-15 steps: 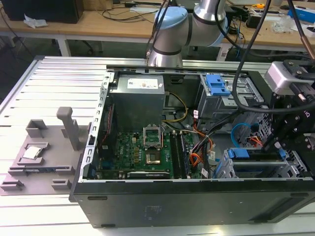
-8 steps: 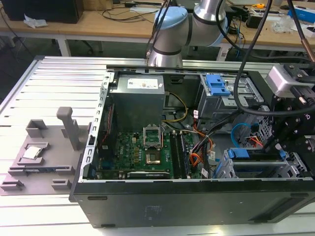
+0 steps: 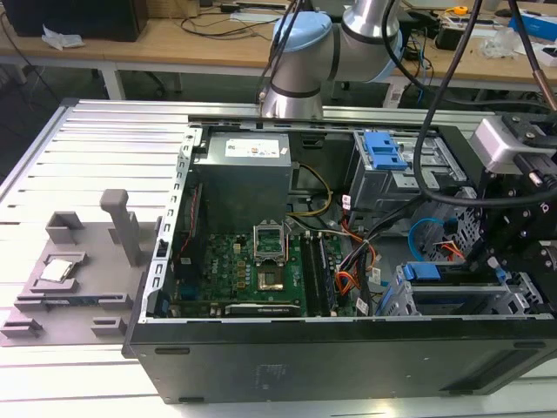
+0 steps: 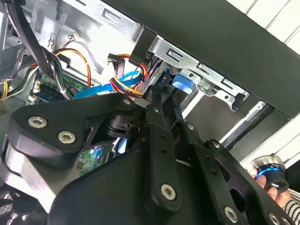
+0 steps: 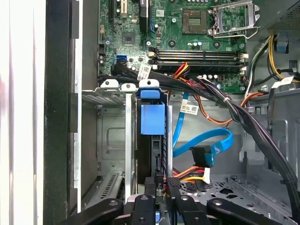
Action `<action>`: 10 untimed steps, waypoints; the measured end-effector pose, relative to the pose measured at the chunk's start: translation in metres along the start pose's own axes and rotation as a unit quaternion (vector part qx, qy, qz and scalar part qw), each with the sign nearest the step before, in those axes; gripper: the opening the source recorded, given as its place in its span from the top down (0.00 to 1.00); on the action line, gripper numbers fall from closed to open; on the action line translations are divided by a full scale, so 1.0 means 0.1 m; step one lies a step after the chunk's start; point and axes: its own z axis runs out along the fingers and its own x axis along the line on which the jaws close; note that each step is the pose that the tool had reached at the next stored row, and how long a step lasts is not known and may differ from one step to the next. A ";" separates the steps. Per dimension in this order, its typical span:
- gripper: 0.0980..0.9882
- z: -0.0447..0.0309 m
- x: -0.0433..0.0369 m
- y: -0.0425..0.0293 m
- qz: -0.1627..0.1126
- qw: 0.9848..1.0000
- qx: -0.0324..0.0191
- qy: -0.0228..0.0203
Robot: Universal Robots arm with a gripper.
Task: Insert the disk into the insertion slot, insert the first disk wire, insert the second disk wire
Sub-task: 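Insert the first disk wire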
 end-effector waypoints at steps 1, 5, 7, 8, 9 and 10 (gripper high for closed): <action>0.84 -0.037 -0.001 0.002 0.000 1.000 0.000 0.000; 0.93 -0.199 -0.025 0.009 0.000 1.000 0.000 0.001; 0.99 -0.255 -0.031 0.012 0.000 1.000 0.000 0.002; 0.99 -0.280 -0.034 0.021 0.000 1.000 0.000 0.003; 0.99 -0.288 -0.035 0.036 0.000 1.000 0.000 0.003; 0.99 -0.294 -0.035 0.046 0.000 1.000 0.000 0.003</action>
